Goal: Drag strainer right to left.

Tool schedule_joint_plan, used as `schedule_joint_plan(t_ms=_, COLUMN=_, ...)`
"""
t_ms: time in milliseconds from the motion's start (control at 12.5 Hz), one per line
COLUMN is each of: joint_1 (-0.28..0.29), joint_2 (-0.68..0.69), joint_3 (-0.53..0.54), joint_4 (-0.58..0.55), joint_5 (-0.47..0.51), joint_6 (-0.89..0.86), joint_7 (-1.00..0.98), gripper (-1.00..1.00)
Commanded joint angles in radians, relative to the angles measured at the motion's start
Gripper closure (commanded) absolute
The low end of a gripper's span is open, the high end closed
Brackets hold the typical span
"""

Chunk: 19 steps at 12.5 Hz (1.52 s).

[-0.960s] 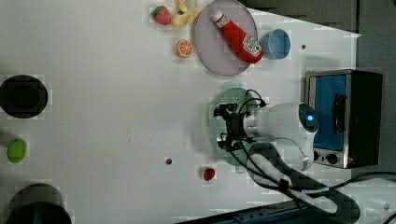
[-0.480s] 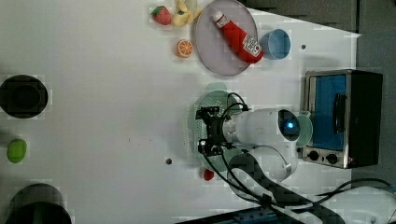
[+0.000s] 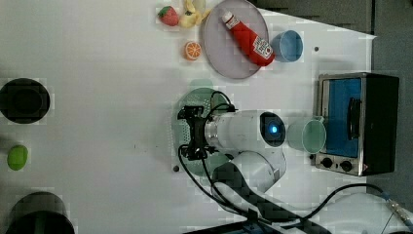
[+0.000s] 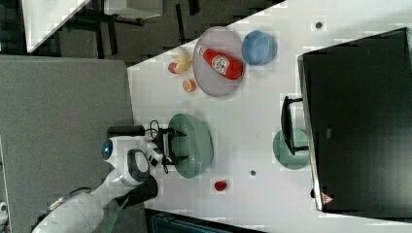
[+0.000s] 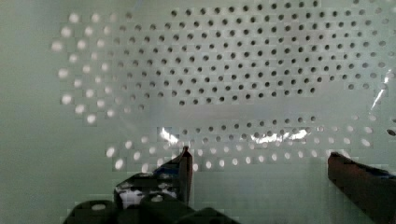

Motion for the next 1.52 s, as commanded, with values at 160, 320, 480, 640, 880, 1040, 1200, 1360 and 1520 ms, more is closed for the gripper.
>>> schedule_joint_plan(t_ms=160, joint_1=0.066, joint_2=0.041, joint_3=-0.008, joint_4=0.093, joint_5=0.019, joint_6=-0.023, joint_7=0.073, gripper=-1.00)
schedule_joint_plan(t_ms=320, joint_1=0.093, joint_2=0.064, joint_3=-0.008, joint_4=0.132, joint_5=0.019, joint_6=-0.023, joint_7=0.121, gripper=-1.00)
schedule_joint_plan(t_ms=480, joint_1=0.121, joint_2=0.090, joint_3=-0.008, joint_4=0.175, joint_5=0.019, joint_6=-0.023, joint_7=0.183, gripper=-1.00)
schedule_joint_plan(t_ms=640, joint_1=0.146, joint_2=0.117, joint_3=-0.008, joint_4=0.216, joint_5=0.019, joint_6=-0.023, joint_7=0.193, gripper=-1.00)
schedule_joint_plan(t_ms=880, joint_1=0.179, joint_2=0.158, joint_3=-0.007, joint_4=0.267, joint_5=0.019, joint_6=-0.023, joint_7=0.193, gripper=-1.00)
schedule_joint_plan(t_ms=1040, joint_1=0.193, joint_2=0.178, joint_3=-0.007, joint_4=0.297, joint_5=0.019, joint_6=-0.021, joint_7=0.193, gripper=-1.00)
schedule_joint_plan(t_ms=1200, joint_1=0.195, joint_2=0.177, joint_3=-0.013, joint_4=0.301, joint_5=0.018, joint_6=-0.025, joint_7=0.193, gripper=-1.00)
schedule_joint_plan(t_ms=1360, joint_1=0.195, joint_2=0.145, joint_3=-0.031, joint_4=0.291, joint_5=0.004, joint_6=-0.092, joint_7=0.169, gripper=-1.00)
schedule_joint_plan(t_ms=1520, joint_1=0.194, joint_2=0.053, joint_3=-0.076, joint_4=0.270, joint_5=-0.031, joint_6=-0.213, joint_7=0.077, gripper=-1.00)
